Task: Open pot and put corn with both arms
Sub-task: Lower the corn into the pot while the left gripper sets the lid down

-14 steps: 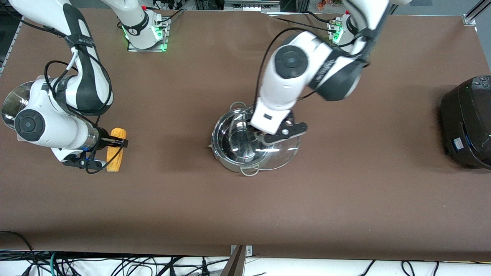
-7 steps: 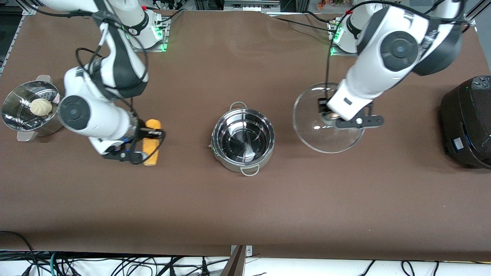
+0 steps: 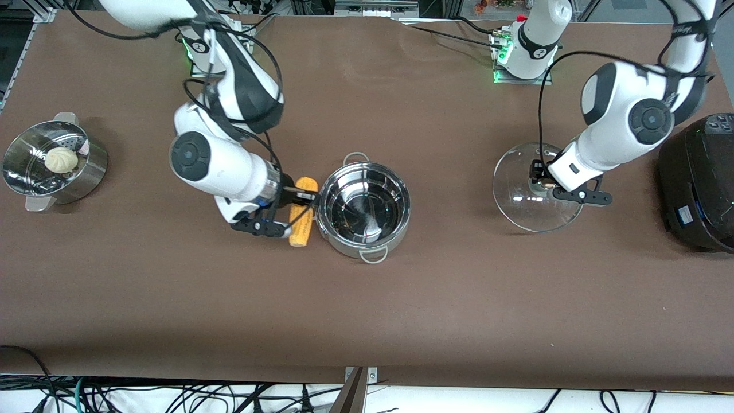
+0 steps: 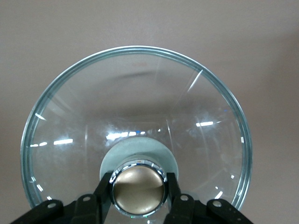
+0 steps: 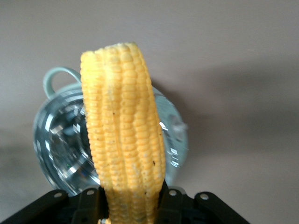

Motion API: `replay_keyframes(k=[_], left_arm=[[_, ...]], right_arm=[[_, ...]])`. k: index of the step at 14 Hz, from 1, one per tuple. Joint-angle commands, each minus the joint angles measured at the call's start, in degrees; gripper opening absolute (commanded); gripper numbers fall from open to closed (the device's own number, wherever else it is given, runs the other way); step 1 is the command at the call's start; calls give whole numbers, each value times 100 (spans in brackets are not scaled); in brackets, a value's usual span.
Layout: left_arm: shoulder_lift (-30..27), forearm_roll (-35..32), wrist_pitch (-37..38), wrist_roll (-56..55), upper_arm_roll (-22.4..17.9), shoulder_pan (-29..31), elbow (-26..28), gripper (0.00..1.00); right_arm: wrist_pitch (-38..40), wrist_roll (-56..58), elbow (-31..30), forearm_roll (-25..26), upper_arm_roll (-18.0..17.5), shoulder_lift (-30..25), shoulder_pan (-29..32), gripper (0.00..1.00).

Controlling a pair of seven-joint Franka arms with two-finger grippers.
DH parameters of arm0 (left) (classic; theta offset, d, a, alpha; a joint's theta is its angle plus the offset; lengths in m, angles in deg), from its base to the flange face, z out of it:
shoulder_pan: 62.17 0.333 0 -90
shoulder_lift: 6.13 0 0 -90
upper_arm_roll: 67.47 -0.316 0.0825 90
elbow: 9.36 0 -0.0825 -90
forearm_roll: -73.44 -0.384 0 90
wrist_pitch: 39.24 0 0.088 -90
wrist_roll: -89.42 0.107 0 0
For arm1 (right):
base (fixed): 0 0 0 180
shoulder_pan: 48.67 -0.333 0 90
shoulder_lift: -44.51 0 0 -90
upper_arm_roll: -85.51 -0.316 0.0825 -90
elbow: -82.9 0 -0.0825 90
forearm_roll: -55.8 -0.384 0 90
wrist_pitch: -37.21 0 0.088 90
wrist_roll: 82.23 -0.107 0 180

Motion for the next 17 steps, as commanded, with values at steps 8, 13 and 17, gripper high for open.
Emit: replay_keyframes(k=[8,13,17], left_arm=[[1064,142,-2082,744,-143,13,702,0],[731,142,-1705,746,-440,4,597,100],[-33,89,-383,720,-574,30,-50,100]], right_arm=[[-1519,-1192,396,-20,-47,1218,-1051,19],[-1106,-1175,343,269,-21,1157,-1104,100],[-414,-1122,361,770,85,736,-1025,100]])
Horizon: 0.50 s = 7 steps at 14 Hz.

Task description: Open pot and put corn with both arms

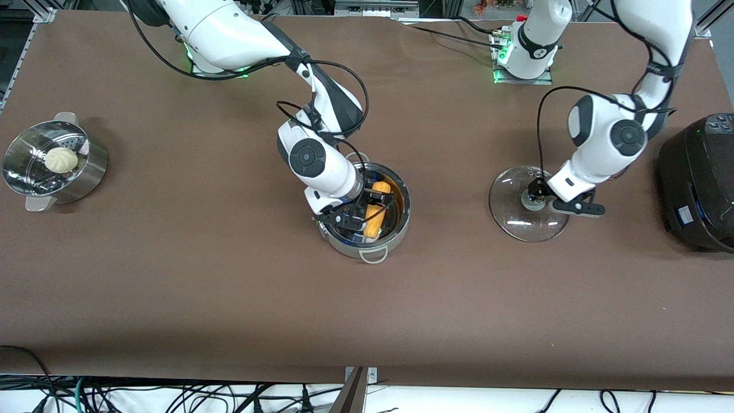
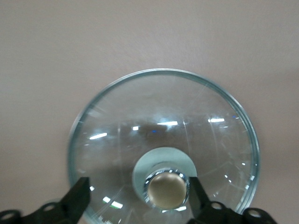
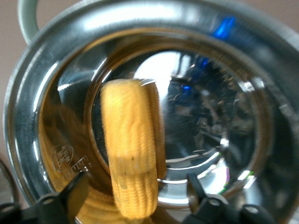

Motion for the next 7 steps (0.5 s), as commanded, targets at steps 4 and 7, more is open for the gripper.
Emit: replay_keyframes(k=[4,7], left_arm=[[-809,14,3757,-197,-34,77,-2189,100],[-1116,-205,4869,-714,45,103,-2878,100]], right_arm=[[1564,500,2,472,489,-963,191,100],[2373,1624,-7,498,1130,-1499,191,100]])
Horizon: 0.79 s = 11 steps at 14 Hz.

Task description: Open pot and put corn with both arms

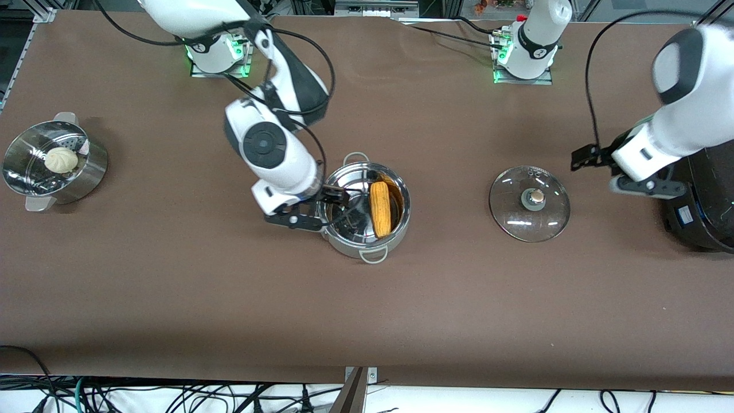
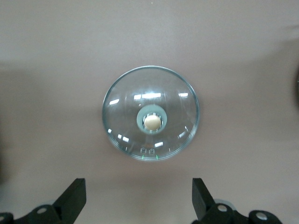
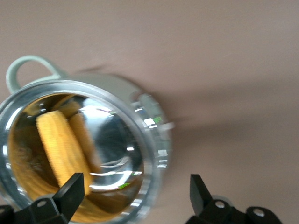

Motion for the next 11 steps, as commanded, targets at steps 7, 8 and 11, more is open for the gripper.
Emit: replay_keyframes(k=[7,8,11], left_arm=[[-134,-193,833,-506,359,182,-595,100],[-116,-210,842,-524,367,173,-631,100],[-72,-350,886,-699,463,173,-649,100]], right_arm=[[2053,1727,-150,536,1550,-1735,0,100],[2298,1858,-150,527,1682,-1858,0,100],[2670,2060,-177,466,2113,-1877,9,100]])
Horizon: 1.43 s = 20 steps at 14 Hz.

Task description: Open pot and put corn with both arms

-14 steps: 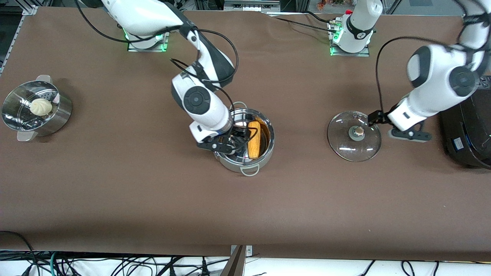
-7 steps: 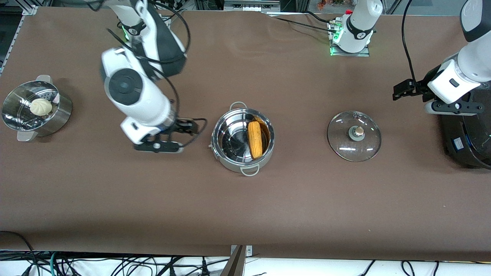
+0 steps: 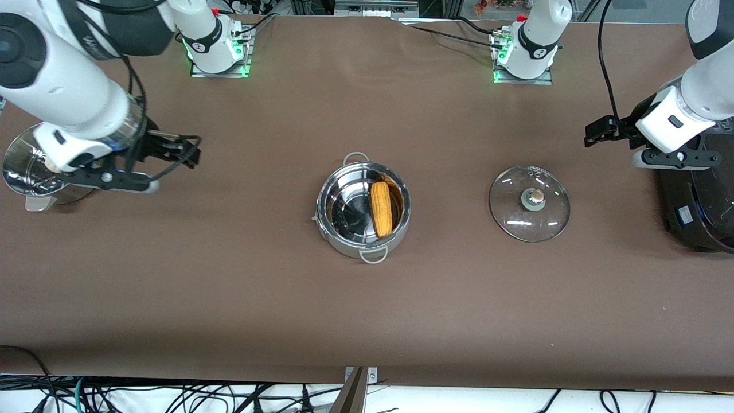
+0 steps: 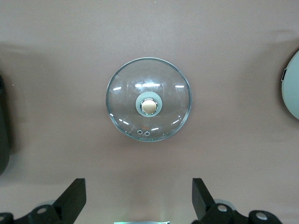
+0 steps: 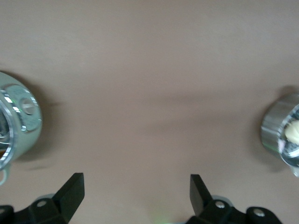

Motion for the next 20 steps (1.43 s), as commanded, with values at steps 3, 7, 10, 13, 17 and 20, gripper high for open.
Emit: replay_keyframes(k=[3,7,10,13,17,20], left_arm=[[269,-551,586,-372,372,99,-597,100],[270,-586,1114,109,442,108,-870,100],[384,-578,834,514,372,143,-861,100],[375,-569,824,894,302,205,-870,100],[147,-507,815,947,406,213,-896,100],[120,-543,711,920,732,318,-870,100]], right_arm=[[23,833,-156,-239,650,-15,-36,100],[102,1142,-174,-344,958,-6,-1,100],[111,1441,-174,-380,976,3,52,100],[260,1511,-165,-380,1116,-15,69,100],[270,1924,-218,-598,1170,-24,183,100],[85,1899,-332,-705,777,-146,410,100]])
